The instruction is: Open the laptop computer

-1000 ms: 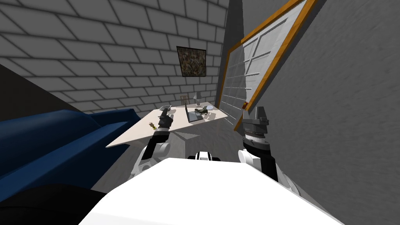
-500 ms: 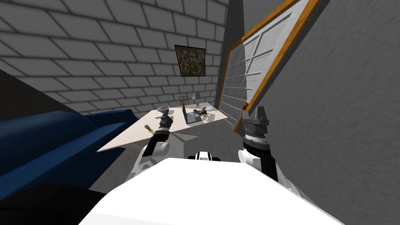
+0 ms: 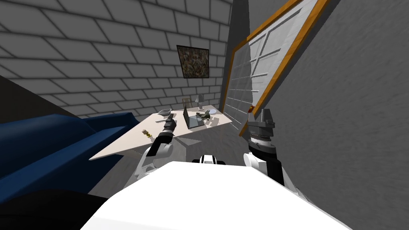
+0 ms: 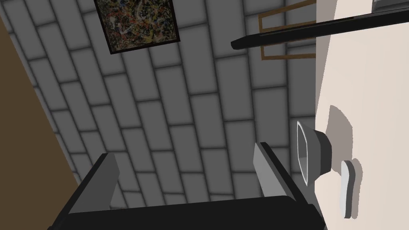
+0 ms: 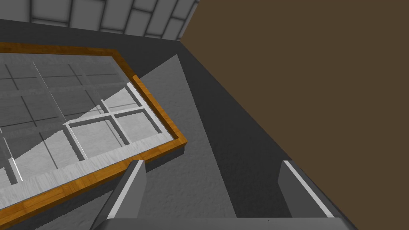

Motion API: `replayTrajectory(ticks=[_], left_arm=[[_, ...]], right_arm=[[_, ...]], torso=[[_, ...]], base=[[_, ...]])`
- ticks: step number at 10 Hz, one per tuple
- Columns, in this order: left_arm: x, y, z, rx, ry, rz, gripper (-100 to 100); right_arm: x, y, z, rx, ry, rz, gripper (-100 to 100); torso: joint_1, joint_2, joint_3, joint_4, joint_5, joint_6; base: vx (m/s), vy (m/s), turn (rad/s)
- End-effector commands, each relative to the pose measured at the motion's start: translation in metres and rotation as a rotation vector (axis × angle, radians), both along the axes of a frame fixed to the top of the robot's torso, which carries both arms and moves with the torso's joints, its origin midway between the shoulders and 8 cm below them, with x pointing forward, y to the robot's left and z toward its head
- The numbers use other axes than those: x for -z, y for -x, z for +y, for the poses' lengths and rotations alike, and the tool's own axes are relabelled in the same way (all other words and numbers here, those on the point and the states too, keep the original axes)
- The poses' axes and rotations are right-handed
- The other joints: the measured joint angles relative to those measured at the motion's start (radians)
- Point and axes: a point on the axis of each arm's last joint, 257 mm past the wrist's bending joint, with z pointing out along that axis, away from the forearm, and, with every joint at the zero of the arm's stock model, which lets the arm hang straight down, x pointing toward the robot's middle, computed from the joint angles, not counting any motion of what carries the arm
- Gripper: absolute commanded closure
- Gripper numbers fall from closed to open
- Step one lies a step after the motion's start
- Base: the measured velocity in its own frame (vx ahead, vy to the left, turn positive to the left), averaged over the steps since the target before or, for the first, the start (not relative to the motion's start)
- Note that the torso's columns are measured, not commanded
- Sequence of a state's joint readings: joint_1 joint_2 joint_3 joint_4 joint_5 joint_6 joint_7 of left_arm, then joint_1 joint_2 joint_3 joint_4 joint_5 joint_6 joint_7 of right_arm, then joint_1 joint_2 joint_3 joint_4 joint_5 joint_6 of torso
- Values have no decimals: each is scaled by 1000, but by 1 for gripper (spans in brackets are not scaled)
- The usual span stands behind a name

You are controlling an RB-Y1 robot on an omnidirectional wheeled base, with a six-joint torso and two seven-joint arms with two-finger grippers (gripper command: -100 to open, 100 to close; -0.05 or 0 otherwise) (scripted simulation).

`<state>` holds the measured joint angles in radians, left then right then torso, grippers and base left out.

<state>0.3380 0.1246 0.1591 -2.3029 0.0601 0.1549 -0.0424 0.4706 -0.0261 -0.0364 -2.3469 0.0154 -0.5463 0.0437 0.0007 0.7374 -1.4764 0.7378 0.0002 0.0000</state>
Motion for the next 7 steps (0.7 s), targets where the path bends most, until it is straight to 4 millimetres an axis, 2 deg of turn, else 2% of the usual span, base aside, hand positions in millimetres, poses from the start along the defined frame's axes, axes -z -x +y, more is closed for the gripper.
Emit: replayTrajectory(ticks=[1,7], left_arm=[[17,-6,12,-28,-17,75,-100],[44,-14,35,-77,-60,208,-100]], right_arm=[[0,0,0,0,0,0,0],[0,0,0,0,0,0,0]], torso=[[0,0,0,0,0,0],[0,2,2,1,0,0]], base=[[91,-62,5],[78,-53,3]])
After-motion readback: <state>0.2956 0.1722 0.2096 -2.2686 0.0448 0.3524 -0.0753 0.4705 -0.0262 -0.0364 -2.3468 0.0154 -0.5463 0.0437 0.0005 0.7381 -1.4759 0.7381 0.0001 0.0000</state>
